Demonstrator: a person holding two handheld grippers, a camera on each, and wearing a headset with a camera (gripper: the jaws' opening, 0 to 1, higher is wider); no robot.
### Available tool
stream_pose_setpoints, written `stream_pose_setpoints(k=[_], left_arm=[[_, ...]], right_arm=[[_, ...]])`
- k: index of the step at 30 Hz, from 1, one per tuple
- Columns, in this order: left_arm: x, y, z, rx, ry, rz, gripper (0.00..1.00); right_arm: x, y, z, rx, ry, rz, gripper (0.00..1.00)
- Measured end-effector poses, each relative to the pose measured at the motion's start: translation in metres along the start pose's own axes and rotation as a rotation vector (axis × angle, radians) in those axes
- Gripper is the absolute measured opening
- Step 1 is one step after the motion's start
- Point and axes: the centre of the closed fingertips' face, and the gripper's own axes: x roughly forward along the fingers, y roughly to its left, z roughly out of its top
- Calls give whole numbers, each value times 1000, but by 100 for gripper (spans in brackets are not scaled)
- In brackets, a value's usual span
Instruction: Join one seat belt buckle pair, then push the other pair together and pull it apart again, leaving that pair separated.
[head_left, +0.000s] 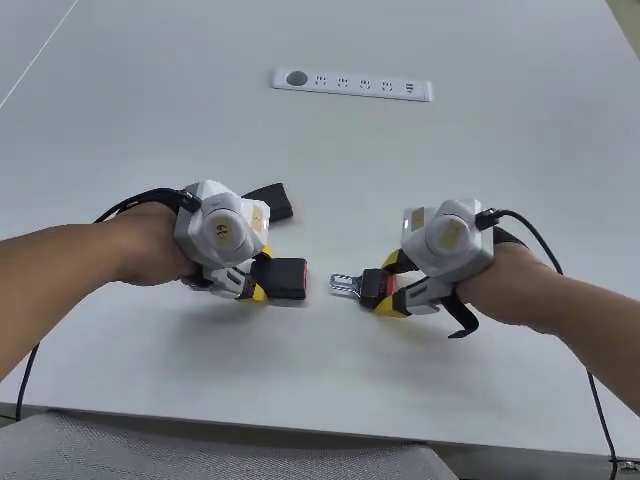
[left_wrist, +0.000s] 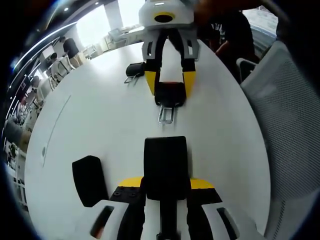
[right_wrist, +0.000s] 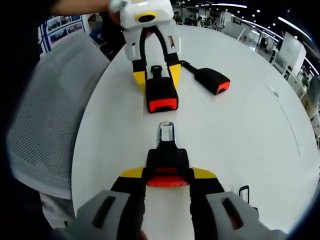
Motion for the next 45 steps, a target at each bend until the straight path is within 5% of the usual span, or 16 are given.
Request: stream_pose_setpoints(k=[10,25,45], left_arm=[[0,-1,1,8,7,-5,32],[1,0,0,17,16,-10,32],[1,2,1,36,12,-35,32]], right_arm=[[10,2,18,-35,4,12,33],[10,5,23,-82,40,1,33],[17,4,35,-88,-8,0,33]])
